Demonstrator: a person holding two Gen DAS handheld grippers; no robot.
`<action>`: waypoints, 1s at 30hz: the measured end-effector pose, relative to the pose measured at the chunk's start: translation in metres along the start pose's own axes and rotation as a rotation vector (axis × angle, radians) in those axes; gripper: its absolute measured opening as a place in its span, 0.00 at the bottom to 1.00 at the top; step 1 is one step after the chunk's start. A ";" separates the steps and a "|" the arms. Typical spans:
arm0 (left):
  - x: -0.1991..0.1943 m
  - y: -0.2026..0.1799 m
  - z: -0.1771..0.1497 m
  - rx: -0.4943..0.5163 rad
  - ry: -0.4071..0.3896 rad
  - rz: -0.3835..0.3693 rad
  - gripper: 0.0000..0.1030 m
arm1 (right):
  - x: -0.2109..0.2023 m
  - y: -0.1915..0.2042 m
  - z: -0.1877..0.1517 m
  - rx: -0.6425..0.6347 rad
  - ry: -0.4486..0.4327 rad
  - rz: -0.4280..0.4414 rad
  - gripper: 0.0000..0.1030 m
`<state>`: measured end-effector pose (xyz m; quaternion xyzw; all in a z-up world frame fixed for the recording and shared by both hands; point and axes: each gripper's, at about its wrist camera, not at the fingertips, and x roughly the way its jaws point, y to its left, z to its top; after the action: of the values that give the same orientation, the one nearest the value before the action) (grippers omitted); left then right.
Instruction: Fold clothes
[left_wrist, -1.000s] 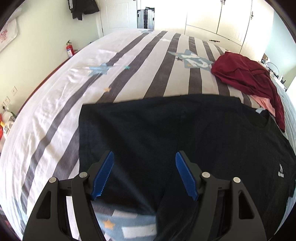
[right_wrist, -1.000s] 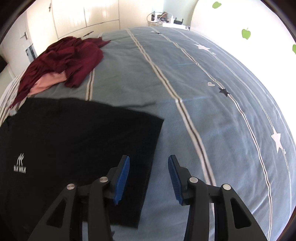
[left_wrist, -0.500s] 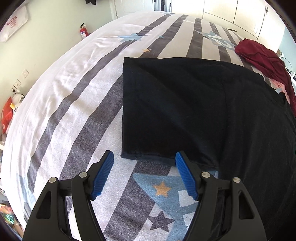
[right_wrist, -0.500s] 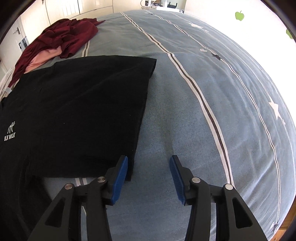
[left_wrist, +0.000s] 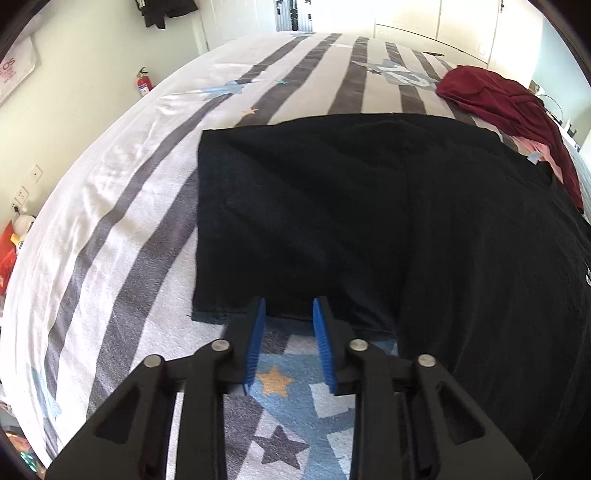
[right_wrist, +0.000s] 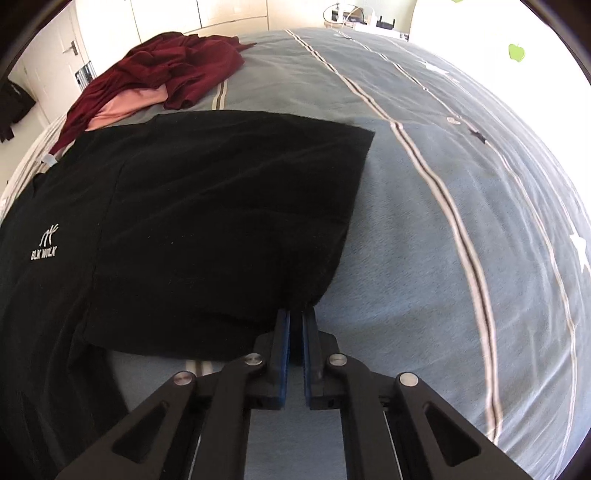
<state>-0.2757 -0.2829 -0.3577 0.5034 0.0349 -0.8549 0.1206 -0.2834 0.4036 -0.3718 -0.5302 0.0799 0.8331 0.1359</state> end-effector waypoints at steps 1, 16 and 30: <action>-0.001 0.003 0.002 -0.008 -0.004 0.004 0.22 | -0.001 -0.003 0.001 -0.018 -0.005 -0.010 0.04; -0.035 0.012 -0.032 -0.021 0.010 -0.087 0.23 | -0.041 0.002 -0.004 0.021 -0.088 0.014 0.30; -0.048 -0.002 -0.114 0.108 0.142 -0.206 0.23 | -0.069 0.077 -0.127 -0.082 0.069 0.173 0.28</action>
<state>-0.1571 -0.2521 -0.3718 0.5620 0.0488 -0.8257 0.0022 -0.1707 0.2856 -0.3641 -0.5550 0.0960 0.8254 0.0390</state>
